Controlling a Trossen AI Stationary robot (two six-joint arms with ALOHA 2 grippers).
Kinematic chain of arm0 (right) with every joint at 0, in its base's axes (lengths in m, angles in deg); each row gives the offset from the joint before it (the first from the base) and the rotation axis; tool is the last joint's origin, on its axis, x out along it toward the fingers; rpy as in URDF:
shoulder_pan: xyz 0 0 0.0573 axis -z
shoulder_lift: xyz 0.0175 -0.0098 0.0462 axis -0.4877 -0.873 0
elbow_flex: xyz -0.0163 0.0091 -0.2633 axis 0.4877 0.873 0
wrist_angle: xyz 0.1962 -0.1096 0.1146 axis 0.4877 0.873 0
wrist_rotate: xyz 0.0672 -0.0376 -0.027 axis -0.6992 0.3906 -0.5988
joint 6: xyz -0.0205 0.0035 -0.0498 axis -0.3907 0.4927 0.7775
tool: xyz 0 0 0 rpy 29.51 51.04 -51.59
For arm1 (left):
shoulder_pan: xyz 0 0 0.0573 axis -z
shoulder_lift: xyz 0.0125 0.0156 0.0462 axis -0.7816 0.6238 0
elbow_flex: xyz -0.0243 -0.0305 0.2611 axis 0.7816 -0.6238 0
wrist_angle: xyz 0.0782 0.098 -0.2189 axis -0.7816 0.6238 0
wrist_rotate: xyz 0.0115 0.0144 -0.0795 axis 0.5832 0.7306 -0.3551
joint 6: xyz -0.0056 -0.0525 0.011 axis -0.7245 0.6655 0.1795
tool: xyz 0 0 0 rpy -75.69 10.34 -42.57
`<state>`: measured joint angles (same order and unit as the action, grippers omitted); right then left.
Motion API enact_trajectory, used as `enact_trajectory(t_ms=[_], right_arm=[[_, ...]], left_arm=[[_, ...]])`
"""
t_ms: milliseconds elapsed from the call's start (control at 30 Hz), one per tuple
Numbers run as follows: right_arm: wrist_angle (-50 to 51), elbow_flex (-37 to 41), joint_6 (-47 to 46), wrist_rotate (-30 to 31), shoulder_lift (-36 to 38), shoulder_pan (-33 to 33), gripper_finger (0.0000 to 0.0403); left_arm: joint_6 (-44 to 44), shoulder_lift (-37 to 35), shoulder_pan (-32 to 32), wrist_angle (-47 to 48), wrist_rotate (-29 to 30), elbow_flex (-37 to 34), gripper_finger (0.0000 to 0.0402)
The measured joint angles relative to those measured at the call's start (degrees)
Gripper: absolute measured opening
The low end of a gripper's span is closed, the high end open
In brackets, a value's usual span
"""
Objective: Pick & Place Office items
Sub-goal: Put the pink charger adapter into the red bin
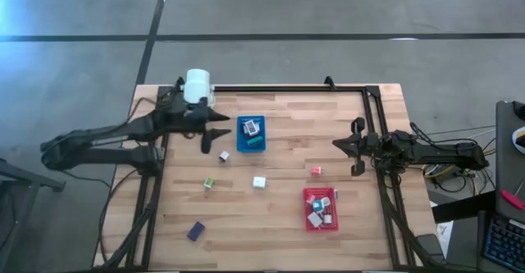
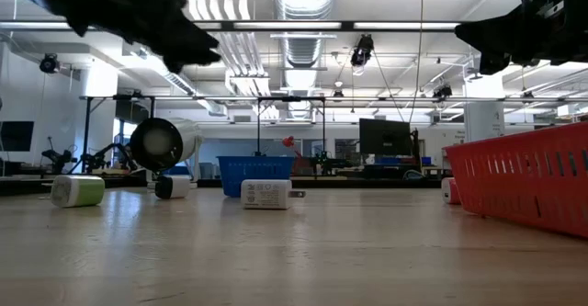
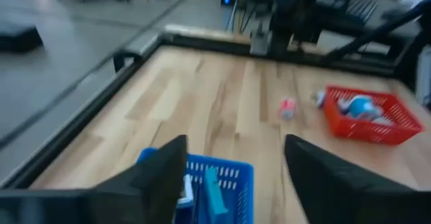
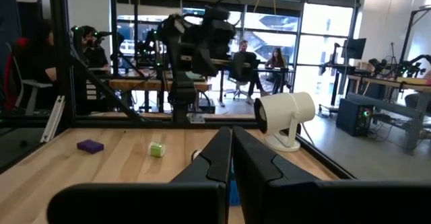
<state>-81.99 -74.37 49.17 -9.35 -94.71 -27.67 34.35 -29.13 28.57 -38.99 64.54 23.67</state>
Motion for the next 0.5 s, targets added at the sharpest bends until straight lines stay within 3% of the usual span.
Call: enact_trajectory(t_ms=[300, 367, 500], right_arm=[[-0.4, 0.0, -0.2, 0.0, 0.0, 0.0, 0.0008], [-0.4, 0.0, -0.2, 0.0, 0.0, 0.0, 0.0008], [-0.3, 0.0, 0.0, 0.1, 0.0, 0.0, 0.0008]], left_arm=[[1.2, -14.6, 0.0, 0.2, 0.0, -7.6, 0.0027], [1.8, -15.8, 0.0, 0.2, 0.0, -9.1, 0.001], [1.8, -17.1, 0.1, -1.4, 0.0, -13.0, 0.0012]])
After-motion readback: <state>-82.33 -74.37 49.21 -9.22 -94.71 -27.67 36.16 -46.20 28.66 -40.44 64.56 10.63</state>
